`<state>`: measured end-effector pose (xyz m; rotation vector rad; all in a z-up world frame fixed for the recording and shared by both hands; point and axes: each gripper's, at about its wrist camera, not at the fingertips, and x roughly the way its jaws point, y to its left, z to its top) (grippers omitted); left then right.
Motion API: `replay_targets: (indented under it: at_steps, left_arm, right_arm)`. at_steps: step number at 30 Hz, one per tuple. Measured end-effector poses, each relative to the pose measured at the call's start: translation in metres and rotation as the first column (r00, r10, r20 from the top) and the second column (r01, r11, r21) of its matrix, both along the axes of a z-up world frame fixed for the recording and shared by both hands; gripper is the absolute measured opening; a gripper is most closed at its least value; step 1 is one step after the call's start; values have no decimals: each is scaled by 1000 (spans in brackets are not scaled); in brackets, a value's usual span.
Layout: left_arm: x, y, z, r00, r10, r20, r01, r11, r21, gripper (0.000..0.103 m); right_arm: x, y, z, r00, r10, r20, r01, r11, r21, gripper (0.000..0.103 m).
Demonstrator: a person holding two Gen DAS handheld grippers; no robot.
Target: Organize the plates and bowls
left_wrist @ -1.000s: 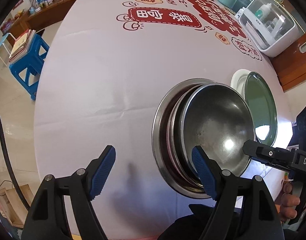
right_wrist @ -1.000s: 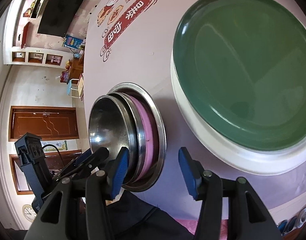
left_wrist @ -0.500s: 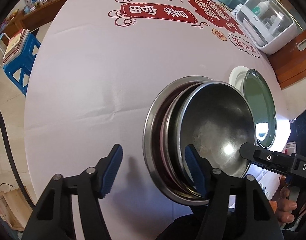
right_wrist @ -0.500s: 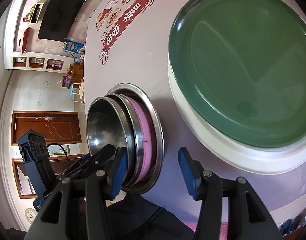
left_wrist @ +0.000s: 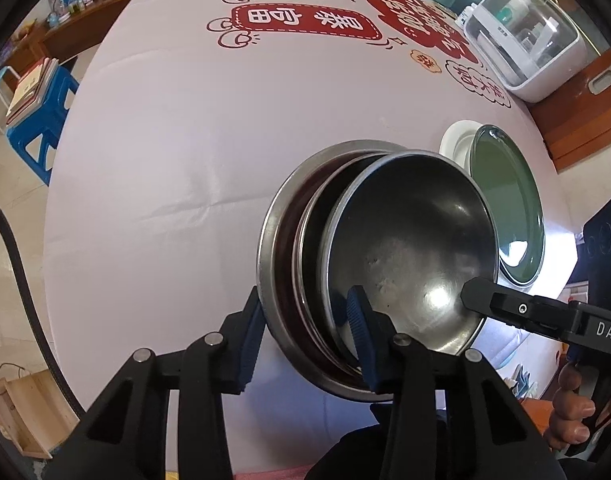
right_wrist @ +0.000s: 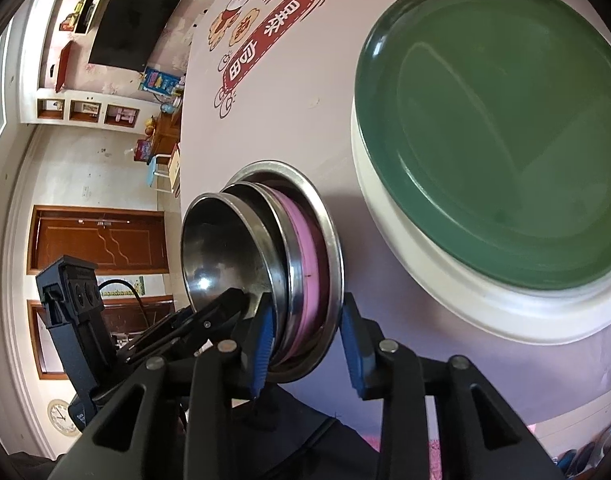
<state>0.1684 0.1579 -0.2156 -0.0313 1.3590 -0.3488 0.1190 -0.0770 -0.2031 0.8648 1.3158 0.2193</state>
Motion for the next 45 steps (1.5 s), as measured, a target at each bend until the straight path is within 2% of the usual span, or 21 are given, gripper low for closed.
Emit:
replay_targets:
  at_steps: [4,18,29,38,45]
  left_arm:
    - [-5,0,9,1000,19,19,-18,1000,-15,40]
    - [-23,-26,62,984,42,175,-32,997,-64,40]
    - [-21,-55,87,967,66,245,-38,992,-117,40]
    - [-4,-97,84,972,43,233,-11,990,-138,40]
    - [9,-133,71,982,12,187,13,991,-133,40]
  right_arm:
    - [4,-3,3,1000,11,16,-11,1000,3,32]
    - [8,-30,41,988,37,152,-35,999,-16,32]
    - [16,-60,73,963,72,260,-52,995,-81,32]
    - [22,-95,84,957,87,277,-43,986,-162,31]
    - [27,-126,76,973,80,218,-38,981,-192,31]
